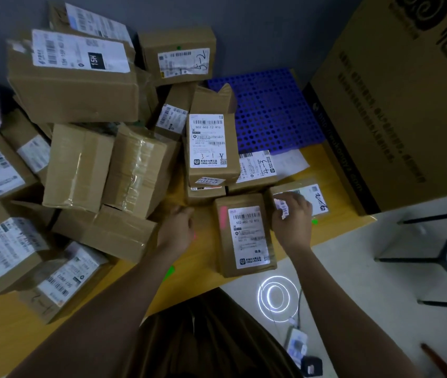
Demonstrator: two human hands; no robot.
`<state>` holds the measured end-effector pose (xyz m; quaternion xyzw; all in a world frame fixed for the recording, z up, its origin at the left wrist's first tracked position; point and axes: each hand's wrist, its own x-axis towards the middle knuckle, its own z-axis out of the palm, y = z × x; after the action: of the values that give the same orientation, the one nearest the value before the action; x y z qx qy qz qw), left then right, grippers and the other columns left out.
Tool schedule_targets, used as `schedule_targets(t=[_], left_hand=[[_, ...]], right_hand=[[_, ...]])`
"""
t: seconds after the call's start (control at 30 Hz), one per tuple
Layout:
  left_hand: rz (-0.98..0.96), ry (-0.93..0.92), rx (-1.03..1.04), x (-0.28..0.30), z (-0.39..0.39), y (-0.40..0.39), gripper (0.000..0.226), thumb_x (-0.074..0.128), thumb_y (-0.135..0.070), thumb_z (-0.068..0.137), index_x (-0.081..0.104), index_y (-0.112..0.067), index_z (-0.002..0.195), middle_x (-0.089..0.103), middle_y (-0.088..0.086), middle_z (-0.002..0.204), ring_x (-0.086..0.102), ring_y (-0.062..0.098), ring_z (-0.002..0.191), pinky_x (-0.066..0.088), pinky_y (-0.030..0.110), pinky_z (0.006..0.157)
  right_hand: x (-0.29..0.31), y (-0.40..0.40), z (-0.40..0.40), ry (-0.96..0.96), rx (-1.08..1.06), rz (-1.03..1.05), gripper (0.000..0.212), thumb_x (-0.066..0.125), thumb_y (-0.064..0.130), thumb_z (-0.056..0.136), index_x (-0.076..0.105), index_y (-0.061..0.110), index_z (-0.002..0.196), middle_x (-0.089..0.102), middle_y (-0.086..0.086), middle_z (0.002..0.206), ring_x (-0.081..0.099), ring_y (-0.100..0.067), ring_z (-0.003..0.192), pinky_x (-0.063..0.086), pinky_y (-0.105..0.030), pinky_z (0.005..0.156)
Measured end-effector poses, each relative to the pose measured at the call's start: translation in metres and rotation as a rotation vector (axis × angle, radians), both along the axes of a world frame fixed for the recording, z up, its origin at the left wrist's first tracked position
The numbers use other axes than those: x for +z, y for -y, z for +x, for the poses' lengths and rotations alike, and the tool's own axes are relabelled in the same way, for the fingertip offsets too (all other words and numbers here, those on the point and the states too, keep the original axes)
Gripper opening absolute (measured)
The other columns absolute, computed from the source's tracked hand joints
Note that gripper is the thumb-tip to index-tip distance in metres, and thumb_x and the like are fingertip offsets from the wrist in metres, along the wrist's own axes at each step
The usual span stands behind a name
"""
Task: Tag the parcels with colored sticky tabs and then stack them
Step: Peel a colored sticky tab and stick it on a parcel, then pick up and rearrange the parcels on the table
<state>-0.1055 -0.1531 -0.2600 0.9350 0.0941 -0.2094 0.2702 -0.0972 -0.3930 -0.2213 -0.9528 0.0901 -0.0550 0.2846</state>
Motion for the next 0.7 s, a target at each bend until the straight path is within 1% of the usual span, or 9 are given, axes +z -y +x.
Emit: schedule_targets(t=[0.07,0.17,0.23,0.3,0.37,0.43,0.53,0.63,0.7], left_hand=[[-0.068,0.117,0.031,0.012,0.004,0.008,0.026,0.048,-0.015,0.095,0.061,-0.018,0.117,0.054,0.006,0.123,0.06,0.028,0.099,0.05,0.036,0.079],[-0.183,0.094,0.043,0.024,0.006,0.025,0.021,0.046,-0.034,0.097,0.057,-0.02,0.11,0.059,-0.003,0.105,0.061,0.018,0.088,0.051,0.033,0.071],[-0.291,-0.042,0.011,0.025,0.008,0.035,0.045,0.051,-0.062,0.086,0.056,-0.022,0.106,0.059,-0.009,0.106,0.06,0.011,0.094,0.053,0.037,0.08],[-0.416,-0.161,-0.029,0.02,0.008,0.044,0.063,0.06,-0.072,0.071,0.06,-0.026,0.114,0.061,-0.01,0.116,0.061,0.01,0.104,0.053,0.041,0.089],[-0.486,-0.287,-0.036,0.023,0.007,0.054,0.064,0.071,-0.058,0.072,0.055,-0.027,0.125,0.055,-0.009,0.128,0.057,0.014,0.115,0.051,0.041,0.094],[-0.479,-0.366,-0.045,0.025,0.008,0.063,0.065,0.073,-0.048,0.076,0.048,-0.025,0.132,0.05,-0.007,0.133,0.055,0.02,0.12,0.056,0.038,0.08],[-0.342,-0.372,-0.063,0.025,0.01,0.072,0.061,0.068,-0.034,0.086,0.039,-0.024,0.138,0.047,0.0,0.137,0.055,0.028,0.118,0.055,0.031,0.054],[-0.285,-0.365,-0.107,0.028,0.01,0.082,0.055,0.063,-0.031,0.09,0.04,-0.023,0.139,0.05,0.004,0.137,0.057,0.027,0.115,0.059,0.035,0.064],[-0.285,-0.375,-0.089,0.032,0.011,0.093,0.053,0.062,-0.032,0.091,0.039,-0.019,0.137,0.052,0.003,0.133,0.059,0.028,0.111,0.057,0.031,0.059]], right_hand=[[0.001,0.019,0.013,-0.17,0.112,-0.104,0.063,0.068,0.011,0.072,0.052,0.019,0.132,0.039,-0.013,0.146,0.031,-0.041,0.134,0.029,-0.045,0.104],[0.0,0.04,0.034,-0.654,0.377,-0.448,0.115,0.078,0.038,0.068,-0.001,0.033,0.152,-0.008,-0.004,0.161,-0.01,-0.033,0.146,0.002,-0.055,0.115],[-0.001,0.046,0.044,-0.698,0.47,-0.692,0.133,0.085,0.044,0.06,-0.009,0.029,0.152,-0.006,-0.009,0.161,-0.005,-0.035,0.147,0.006,-0.057,0.115],[0.0,0.046,0.047,-0.667,0.491,-0.862,0.133,0.092,0.039,0.046,0.015,0.024,0.153,0.023,-0.014,0.156,0.022,-0.036,0.143,0.026,-0.057,0.111],[-0.011,0.054,0.049,-0.5,0.539,-0.914,0.119,0.092,0.027,0.026,0.051,0.019,0.138,0.055,-0.016,0.134,0.052,-0.037,0.125,0.048,-0.054,0.097],[-0.023,0.063,0.051,-0.385,0.6,-0.897,0.108,0.089,0.021,0.02,0.064,0.014,0.125,0.063,-0.018,0.123,0.06,-0.038,0.115,0.05,-0.054,0.091],[-0.012,0.061,0.049,-0.413,0.577,-0.921,0.111,0.092,0.029,0.025,0.058,0.014,0.13,0.059,-0.014,0.13,0.054,-0.035,0.123,0.042,-0.052,0.1],[0.006,0.064,0.049,-0.378,0.504,-0.86,0.101,0.08,0.027,0.068,0.021,0.017,0.15,0.024,-0.012,0.155,0.016,-0.032,0.145,0.012,-0.054,0.116],[0.019,0.07,0.051,-0.307,0.45,-0.857,0.096,0.073,0.02,0.076,0.014,0.019,0.151,0.014,-0.011,0.158,0.004,-0.033,0.147,0.003,-0.055,0.116]])
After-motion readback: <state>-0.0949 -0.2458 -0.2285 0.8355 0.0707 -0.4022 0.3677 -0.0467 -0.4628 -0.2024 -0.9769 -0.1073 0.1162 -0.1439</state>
